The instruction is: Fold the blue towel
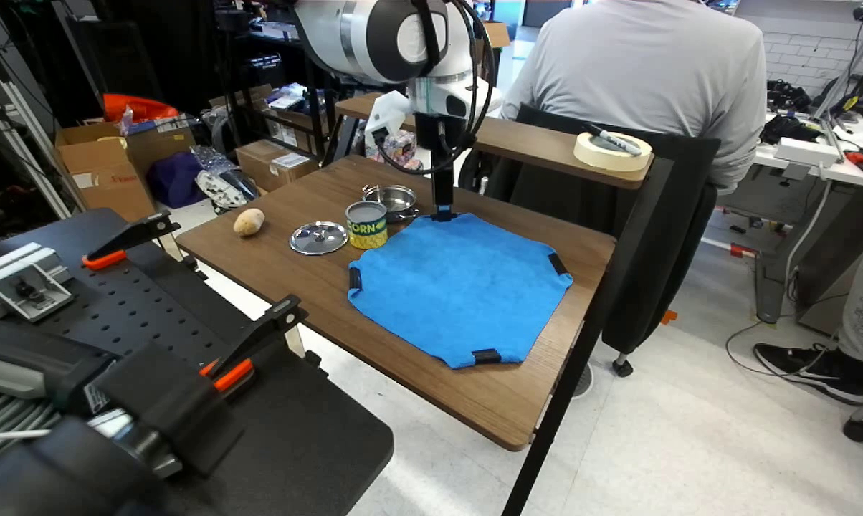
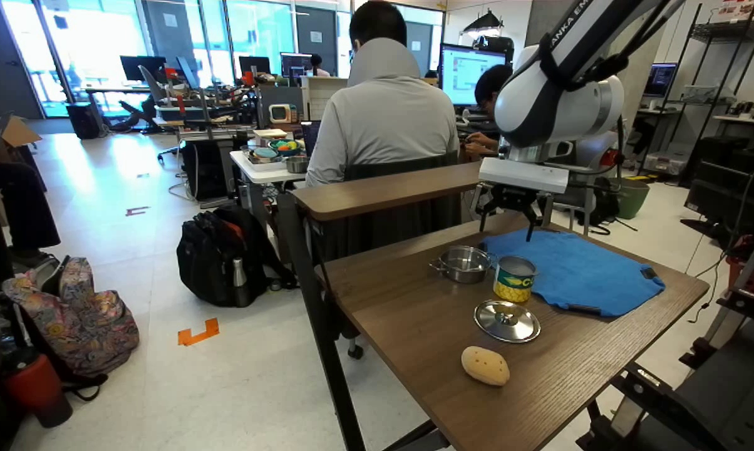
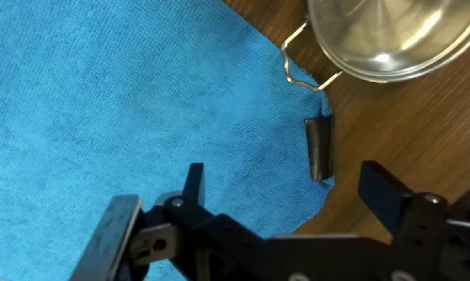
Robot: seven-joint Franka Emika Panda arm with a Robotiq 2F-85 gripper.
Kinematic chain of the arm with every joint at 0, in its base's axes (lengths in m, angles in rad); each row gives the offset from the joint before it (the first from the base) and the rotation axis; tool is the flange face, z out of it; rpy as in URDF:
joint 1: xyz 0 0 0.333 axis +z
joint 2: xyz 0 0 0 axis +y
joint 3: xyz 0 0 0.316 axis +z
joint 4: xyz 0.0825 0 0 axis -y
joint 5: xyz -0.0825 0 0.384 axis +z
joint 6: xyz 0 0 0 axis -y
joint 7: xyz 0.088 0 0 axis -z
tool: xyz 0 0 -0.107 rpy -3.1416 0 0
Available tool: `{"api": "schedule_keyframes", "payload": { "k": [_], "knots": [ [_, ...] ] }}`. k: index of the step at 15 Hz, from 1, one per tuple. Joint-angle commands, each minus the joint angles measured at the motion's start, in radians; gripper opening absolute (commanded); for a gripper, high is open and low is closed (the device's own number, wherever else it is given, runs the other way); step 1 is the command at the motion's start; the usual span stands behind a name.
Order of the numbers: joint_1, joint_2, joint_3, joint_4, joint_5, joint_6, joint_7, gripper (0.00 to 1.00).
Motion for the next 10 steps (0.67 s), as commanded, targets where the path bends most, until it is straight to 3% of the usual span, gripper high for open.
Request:
{"api": "schedule_keyframes", "payload": {
  "k": [1, 7, 8, 10],
  "knots": [
    [0.019, 0.075, -0.017, 0.115, 0.010, -0.023, 0.035, 1.00],
    [0.026, 0.154, -0.021, 0.218, 0.000, -0.060, 0.059, 1.00],
    [0.026, 0.165, -0.021, 0.231, -0.002, -0.064, 0.057, 0.78],
    [0.018, 0.185, -0.012, 0.254, -0.002, -0.059, 0.040, 0.65]
  ]
}}
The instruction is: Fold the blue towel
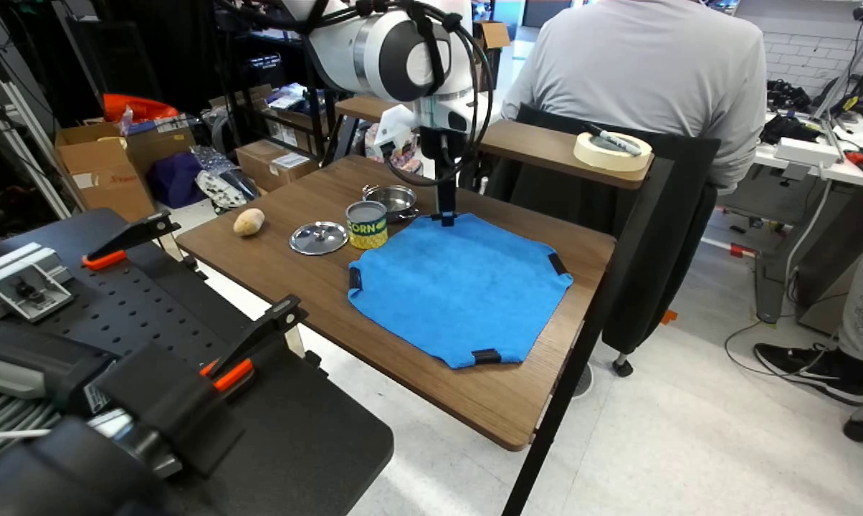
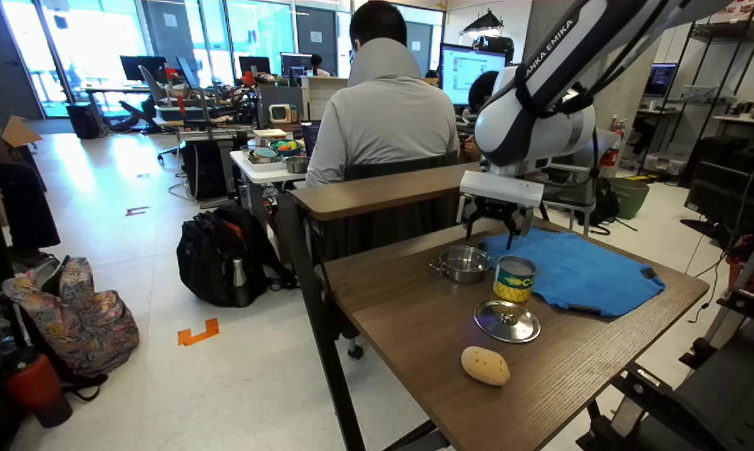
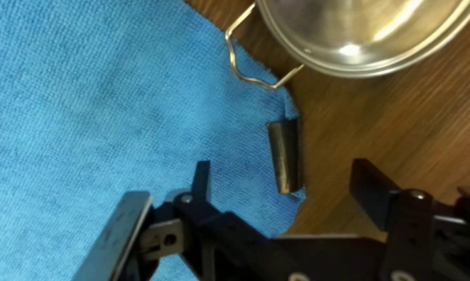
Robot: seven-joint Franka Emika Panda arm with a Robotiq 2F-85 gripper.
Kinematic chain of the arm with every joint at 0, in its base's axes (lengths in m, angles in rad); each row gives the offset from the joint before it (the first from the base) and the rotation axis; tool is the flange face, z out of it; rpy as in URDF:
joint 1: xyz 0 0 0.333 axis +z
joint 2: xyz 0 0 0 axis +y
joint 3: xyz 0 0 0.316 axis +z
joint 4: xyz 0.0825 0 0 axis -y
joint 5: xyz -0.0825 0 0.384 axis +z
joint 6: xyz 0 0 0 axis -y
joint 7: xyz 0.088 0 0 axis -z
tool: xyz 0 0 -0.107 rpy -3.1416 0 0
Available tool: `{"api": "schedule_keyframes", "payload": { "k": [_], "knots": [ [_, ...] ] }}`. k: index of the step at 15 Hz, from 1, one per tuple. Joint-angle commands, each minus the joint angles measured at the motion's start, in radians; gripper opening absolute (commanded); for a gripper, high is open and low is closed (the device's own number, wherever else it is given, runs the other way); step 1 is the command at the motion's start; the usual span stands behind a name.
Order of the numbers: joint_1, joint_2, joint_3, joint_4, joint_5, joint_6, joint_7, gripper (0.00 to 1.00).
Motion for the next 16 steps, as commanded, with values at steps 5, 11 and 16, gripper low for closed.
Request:
{"api": "schedule_keyframes", "payload": {
  "k": [5, 11, 16],
  "knots": [
    [0.001, 0.086, -0.002, 0.132, -0.003, -0.066, -0.015, 0.27],
    [-0.002, 0.076, -0.006, 0.131, -0.003, -0.081, -0.014, 0.00],
    [-0.001, 0.007, -0.028, 0.031, -0.010, -0.033, -0.023, 0.01]
  ]
}}
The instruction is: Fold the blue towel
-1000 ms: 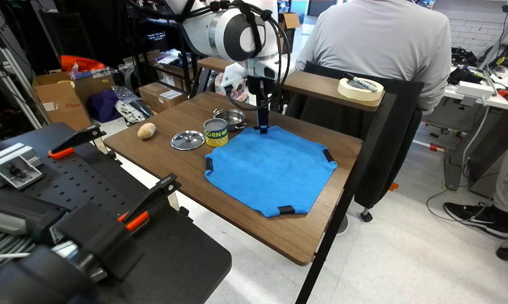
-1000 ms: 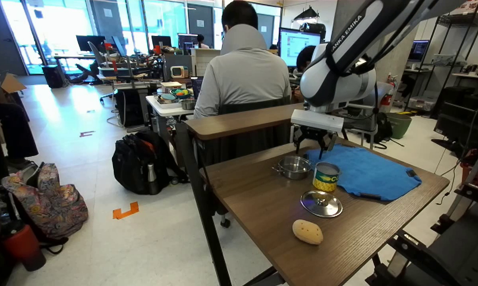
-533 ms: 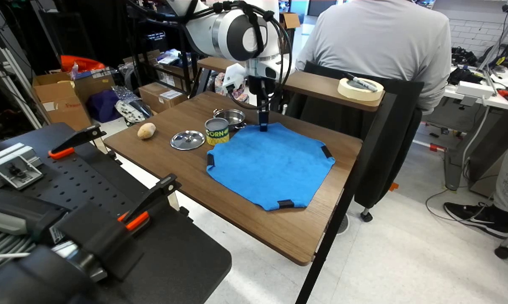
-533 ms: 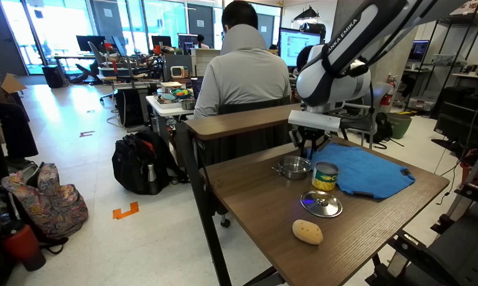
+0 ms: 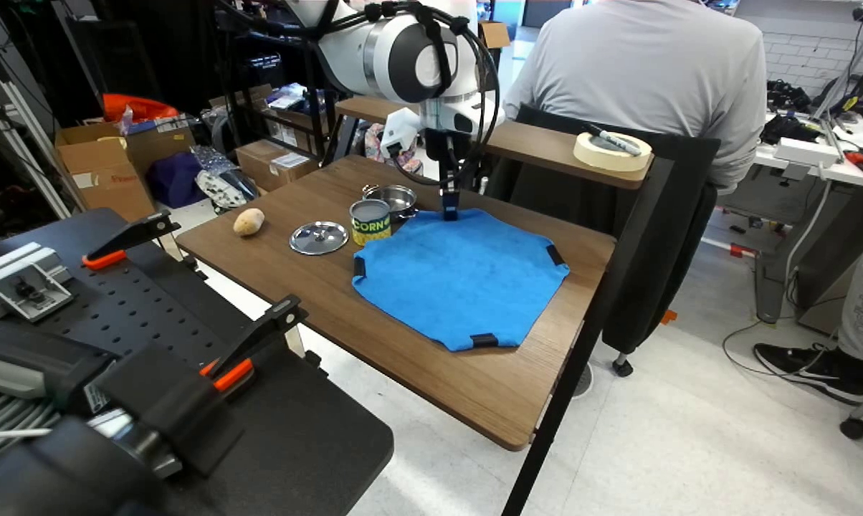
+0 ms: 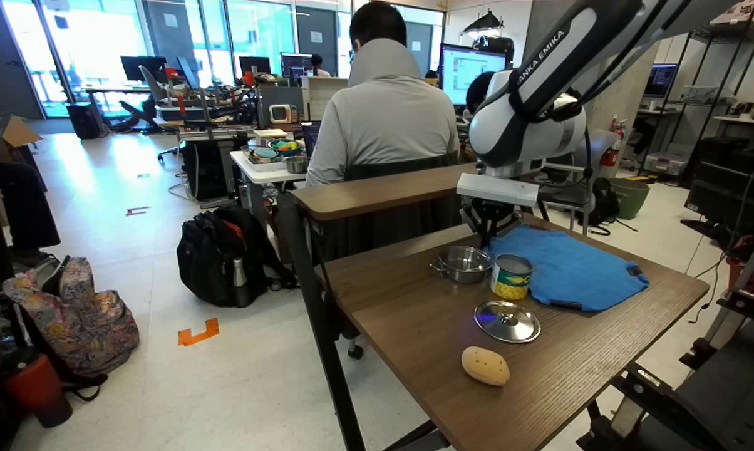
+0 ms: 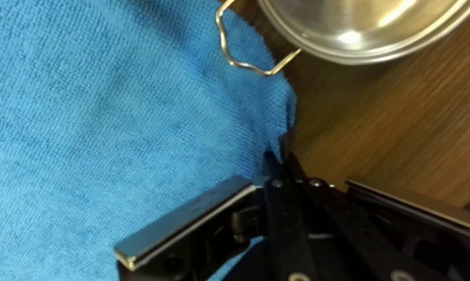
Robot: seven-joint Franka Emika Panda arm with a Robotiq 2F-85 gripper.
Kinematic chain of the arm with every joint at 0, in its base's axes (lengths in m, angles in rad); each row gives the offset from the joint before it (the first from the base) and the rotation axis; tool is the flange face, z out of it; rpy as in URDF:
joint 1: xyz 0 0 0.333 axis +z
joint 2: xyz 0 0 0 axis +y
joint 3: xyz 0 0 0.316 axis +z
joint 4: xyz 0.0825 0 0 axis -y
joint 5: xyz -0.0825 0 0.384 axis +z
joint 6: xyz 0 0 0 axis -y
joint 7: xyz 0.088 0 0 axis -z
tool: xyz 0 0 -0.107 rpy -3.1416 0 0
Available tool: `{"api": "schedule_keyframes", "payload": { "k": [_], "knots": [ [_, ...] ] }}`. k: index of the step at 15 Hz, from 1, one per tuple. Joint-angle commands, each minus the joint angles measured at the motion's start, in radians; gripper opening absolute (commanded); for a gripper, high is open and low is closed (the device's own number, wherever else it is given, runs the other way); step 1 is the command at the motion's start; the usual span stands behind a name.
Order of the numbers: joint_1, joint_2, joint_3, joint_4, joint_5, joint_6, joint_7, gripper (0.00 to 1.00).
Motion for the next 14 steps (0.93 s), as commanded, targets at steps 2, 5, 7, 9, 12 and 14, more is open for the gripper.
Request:
{"api": "schedule_keyframes", "payload": {
  "k": [2, 5, 7, 9, 12, 14],
  "knots": [
    [-0.008, -0.093, -0.018, -0.126, -0.007, 0.051, -0.042, 0.01],
    [-0.010, -0.173, -0.030, -0.239, -0.005, 0.118, -0.079, 0.01],
    [-0.021, -0.235, -0.025, -0.325, 0.001, 0.151, -0.123, 0.01],
    [-0.028, -0.294, -0.028, -0.414, 0.001, 0.188, -0.167, 0.01],
    [-0.052, -0.349, -0.030, -0.515, 0.009, 0.235, -0.236, 0.01],
    [-0.079, -0.367, -0.026, -0.557, 0.021, 0.254, -0.280, 0.01]
  ]
}}
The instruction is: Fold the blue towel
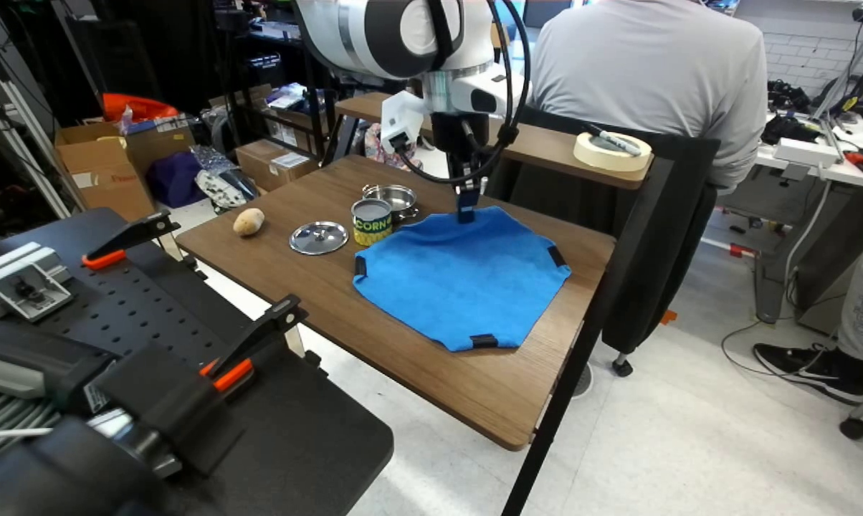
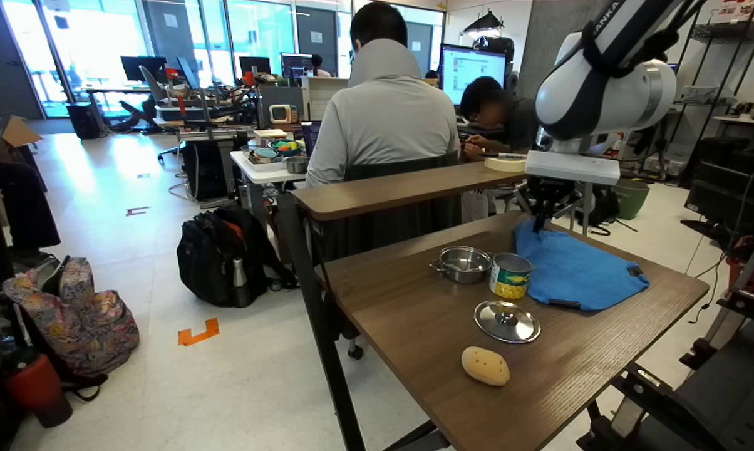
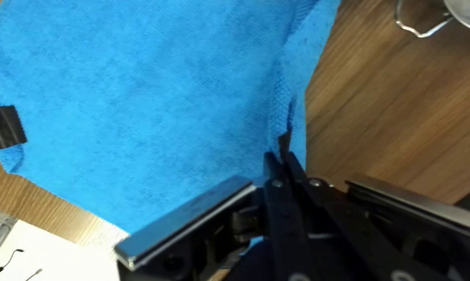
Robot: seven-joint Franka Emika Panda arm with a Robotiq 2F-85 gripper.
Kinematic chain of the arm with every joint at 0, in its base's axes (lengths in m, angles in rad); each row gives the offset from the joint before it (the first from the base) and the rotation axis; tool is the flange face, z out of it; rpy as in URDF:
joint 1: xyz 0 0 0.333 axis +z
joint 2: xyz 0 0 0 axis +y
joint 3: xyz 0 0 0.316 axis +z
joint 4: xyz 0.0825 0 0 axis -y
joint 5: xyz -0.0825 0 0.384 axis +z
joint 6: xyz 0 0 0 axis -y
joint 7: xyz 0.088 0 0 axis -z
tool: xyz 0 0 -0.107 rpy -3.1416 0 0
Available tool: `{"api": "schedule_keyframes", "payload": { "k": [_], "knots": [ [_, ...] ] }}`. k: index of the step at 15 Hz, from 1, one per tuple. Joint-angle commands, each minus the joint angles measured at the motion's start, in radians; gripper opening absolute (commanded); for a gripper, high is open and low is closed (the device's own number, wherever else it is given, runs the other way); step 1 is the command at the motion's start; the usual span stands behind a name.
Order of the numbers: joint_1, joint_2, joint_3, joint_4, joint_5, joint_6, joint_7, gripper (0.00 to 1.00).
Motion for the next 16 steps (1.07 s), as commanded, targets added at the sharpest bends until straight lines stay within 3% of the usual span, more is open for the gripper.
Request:
{"api": "schedule_keyframes", "payload": {
  "k": [1, 7, 14, 15, 16],
  "knots": [
    [-0.046, -0.068, 0.008, -0.123, 0.024, 0.066, -0.095, 0.01],
    [-0.129, -0.020, 0.024, -0.099, 0.050, 0.044, -0.197, 0.01],
    [-0.130, 0.049, 0.019, -0.063, 0.046, 0.016, -0.216, 0.01],
    [-0.127, 0.057, 0.017, -0.059, 0.046, 0.014, -0.210, 0.25],
    [-0.128, 0.064, 0.018, -0.053, 0.046, 0.009, -0.212, 0.30]
  ]
}}
